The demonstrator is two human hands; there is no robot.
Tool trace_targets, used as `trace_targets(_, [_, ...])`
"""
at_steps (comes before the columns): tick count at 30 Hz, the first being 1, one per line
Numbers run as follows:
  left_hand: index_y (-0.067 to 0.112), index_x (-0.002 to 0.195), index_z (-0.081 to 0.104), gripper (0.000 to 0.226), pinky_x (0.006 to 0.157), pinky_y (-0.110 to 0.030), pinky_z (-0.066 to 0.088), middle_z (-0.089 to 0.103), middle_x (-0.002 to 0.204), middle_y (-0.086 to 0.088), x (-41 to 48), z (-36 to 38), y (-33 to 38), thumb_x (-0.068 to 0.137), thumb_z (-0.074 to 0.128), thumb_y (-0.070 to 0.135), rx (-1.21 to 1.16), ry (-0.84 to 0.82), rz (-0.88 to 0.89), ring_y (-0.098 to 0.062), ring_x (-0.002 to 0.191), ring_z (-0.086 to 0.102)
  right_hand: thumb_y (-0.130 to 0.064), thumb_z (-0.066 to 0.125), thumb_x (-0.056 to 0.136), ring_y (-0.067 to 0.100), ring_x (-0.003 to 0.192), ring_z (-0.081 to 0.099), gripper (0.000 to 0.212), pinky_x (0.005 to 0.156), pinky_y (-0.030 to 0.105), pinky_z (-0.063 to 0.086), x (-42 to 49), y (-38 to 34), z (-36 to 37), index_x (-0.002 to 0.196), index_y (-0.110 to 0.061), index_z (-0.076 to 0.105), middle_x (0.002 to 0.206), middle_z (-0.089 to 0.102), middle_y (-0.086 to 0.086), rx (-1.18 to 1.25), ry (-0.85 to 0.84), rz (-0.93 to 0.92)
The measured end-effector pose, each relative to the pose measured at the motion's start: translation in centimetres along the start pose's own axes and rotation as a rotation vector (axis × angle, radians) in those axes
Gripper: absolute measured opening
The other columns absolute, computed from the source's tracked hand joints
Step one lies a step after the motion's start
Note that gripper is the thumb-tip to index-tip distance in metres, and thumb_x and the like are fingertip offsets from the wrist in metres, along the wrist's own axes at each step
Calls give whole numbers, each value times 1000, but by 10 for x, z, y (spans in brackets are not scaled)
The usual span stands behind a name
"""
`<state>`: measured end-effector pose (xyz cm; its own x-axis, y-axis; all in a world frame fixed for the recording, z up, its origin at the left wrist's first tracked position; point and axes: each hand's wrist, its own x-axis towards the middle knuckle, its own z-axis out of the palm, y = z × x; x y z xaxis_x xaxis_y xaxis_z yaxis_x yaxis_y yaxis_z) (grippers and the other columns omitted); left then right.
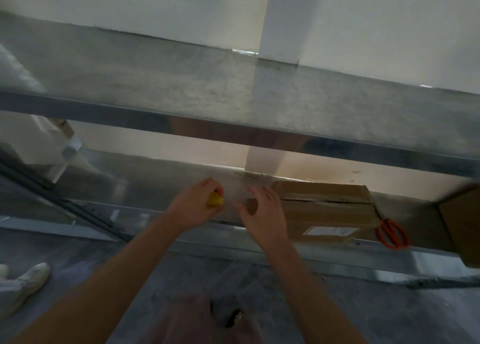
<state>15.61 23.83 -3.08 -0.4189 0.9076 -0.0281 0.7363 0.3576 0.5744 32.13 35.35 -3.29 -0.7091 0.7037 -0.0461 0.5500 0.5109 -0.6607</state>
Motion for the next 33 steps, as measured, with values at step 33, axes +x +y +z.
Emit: trace_targets(33, [25, 151, 18, 73, 83, -35, 41, 63, 111, -17, 4, 11, -126, 91, 55, 12, 285, -370, 275, -33, 98, 58, -11, 57, 95, 23, 85, 62, 6, 71, 29, 40, 15, -15, 117, 93, -7, 62, 90, 69, 8, 225, 142, 391])
